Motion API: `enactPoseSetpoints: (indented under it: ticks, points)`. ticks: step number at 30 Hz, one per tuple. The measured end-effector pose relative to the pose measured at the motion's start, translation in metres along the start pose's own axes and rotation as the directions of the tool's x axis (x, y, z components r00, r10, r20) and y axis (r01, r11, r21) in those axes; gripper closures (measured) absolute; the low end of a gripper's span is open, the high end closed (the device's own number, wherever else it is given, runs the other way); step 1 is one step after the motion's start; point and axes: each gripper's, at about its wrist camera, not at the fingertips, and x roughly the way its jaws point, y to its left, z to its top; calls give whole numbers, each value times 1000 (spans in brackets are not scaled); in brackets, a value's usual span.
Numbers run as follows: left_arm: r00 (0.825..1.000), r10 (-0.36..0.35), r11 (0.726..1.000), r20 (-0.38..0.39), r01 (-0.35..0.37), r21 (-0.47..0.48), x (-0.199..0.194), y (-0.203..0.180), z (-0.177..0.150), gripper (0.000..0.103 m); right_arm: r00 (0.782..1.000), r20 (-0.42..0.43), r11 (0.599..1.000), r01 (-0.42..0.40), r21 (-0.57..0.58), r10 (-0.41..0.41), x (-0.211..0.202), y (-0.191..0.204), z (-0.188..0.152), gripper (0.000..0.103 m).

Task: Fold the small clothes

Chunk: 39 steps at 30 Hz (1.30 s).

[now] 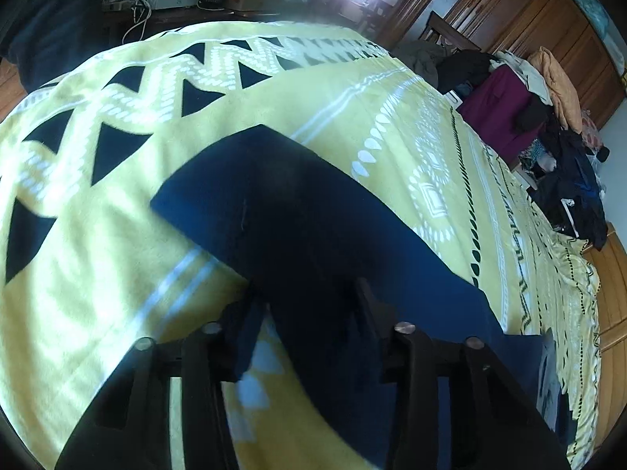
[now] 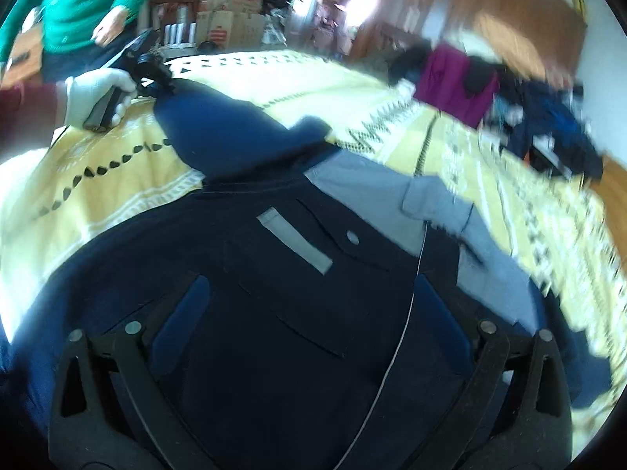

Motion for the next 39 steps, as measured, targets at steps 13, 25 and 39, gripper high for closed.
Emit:
enactPoseSetpoints:
  ticks: [13, 25, 39]
  points:
    - [761, -642, 643, -89, 598, 479, -141, -308, -100, 97, 995, -42, 828, -56, 558, 96, -26, -161, -65, 59]
    - [771, -574, 680, -274, 636, 365, -112, -299, -207, 73, 987, -45, 690, -76, 719, 156, -22, -255, -119, 40]
    - [938, -290, 835, -190, 345, 428, -99, -209, -233, 73, 986, -132, 674, 30, 738, 101, 32, -298, -116, 35]
